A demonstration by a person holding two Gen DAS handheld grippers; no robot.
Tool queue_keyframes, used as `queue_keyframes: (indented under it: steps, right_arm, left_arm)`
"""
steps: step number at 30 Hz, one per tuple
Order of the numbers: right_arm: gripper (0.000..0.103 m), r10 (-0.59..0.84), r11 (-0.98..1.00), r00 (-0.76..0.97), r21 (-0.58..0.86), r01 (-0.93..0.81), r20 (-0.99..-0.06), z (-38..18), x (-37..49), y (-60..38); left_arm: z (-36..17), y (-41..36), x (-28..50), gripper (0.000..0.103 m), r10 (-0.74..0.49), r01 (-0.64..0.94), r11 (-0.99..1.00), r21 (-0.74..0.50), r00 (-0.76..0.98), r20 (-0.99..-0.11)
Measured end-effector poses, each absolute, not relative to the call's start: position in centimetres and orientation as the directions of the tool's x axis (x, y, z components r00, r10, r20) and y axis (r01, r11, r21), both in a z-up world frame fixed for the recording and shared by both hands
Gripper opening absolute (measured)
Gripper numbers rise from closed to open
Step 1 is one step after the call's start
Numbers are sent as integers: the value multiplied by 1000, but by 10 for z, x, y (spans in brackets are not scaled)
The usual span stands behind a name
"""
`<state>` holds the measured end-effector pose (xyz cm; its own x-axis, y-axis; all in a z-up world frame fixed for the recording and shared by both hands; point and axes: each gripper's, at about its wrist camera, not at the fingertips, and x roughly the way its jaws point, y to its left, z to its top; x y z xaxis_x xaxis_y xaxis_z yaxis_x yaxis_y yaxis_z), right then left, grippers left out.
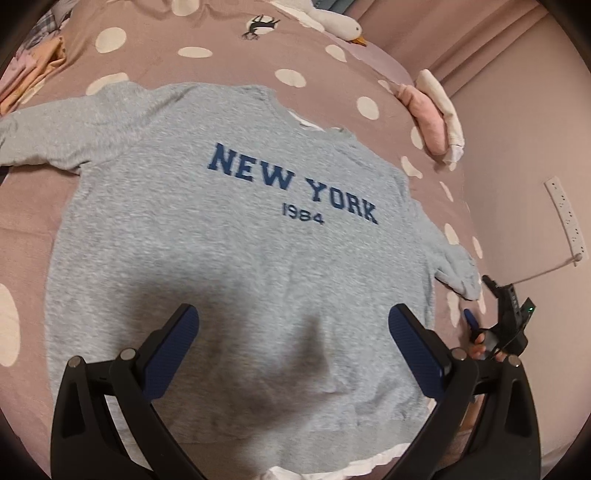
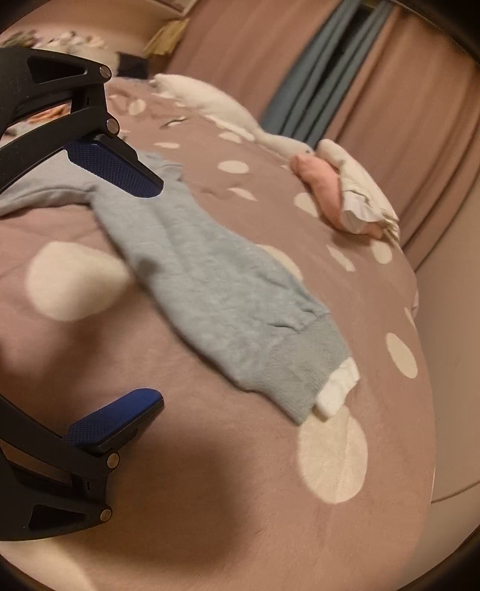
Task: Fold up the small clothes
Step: 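Reach the right tool to a sleeve cuff and grasp it, then carry the held sleeve across the chest with the right tool, then release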
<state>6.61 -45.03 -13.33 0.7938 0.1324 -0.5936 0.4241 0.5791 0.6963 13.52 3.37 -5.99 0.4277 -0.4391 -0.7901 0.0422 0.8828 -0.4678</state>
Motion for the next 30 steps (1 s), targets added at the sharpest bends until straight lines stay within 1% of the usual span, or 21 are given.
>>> queue_keyframes:
  steps: [4, 9, 11, 12, 13, 14, 16, 17, 18, 20, 22, 25, 30]
  right_arm:
    - [102, 114, 522, 817, 734, 435, -565, -134, 77, -466]
    - [102, 91, 422, 856, 798, 430, -509, -135, 80, -484]
    - [93, 72, 421, 859, 797, 434, -507, -135, 80, -488]
    - [81, 64, 414, 860, 797, 439, -507, -136, 80, -490]
    - [65, 56, 399, 859, 800, 448, -509, -139, 80, -493]
    - [58, 50, 364, 859, 810, 460, -510, -144, 79, -498]
    - [31, 37, 327, 855, 814, 479, -517, -150, 77, -504]
    - [25, 27, 323, 848, 807, 494, -529, -151, 77, -505]
    - [21, 20, 337, 841, 795, 504, -541, -148, 78, -505]
    - [20, 19, 399, 844, 778, 486, -536, -135, 84, -497]
    - [19, 23, 500, 849, 741, 448, -528, -110, 93, -481]
    - [19, 18, 662, 853, 645, 381, -522, -60, 111, -437]
    - [19, 50, 820, 867, 516, 247, -495, -6, 138, -357]
  left_arm:
    - [-63, 39, 137, 103, -408, 19, 897, -442, 425, -808]
    - [-68, 40, 138, 103, -402, 16, 900, -435, 410, -818]
    - [-68, 41, 140, 103, -407, 14, 898, -440, 406, -818]
    - [-68, 41, 141, 103, -410, 13, 896, -443, 406, -817]
    - [-68, 42, 141, 103, -412, 12, 895, -446, 406, -816]
    - [-68, 43, 141, 103, -416, 13, 893, -450, 407, -813]
    - [-67, 46, 140, 103, -418, 14, 891, -453, 410, -810]
    - [-67, 48, 140, 103, -415, 9, 892, -452, 413, -811]
    - [-67, 52, 139, 103, -409, 2, 893, -450, 419, -811]
    - [-65, 58, 138, 103, -400, -8, 895, -447, 431, -809]
    - [-65, 65, 137, 103, -393, -16, 896, -444, 439, -808]
    - [-65, 72, 134, 103, -398, -22, 891, -452, 440, -805]
    - [-70, 77, 125, 103, -414, -15, 885, -465, 430, -802]
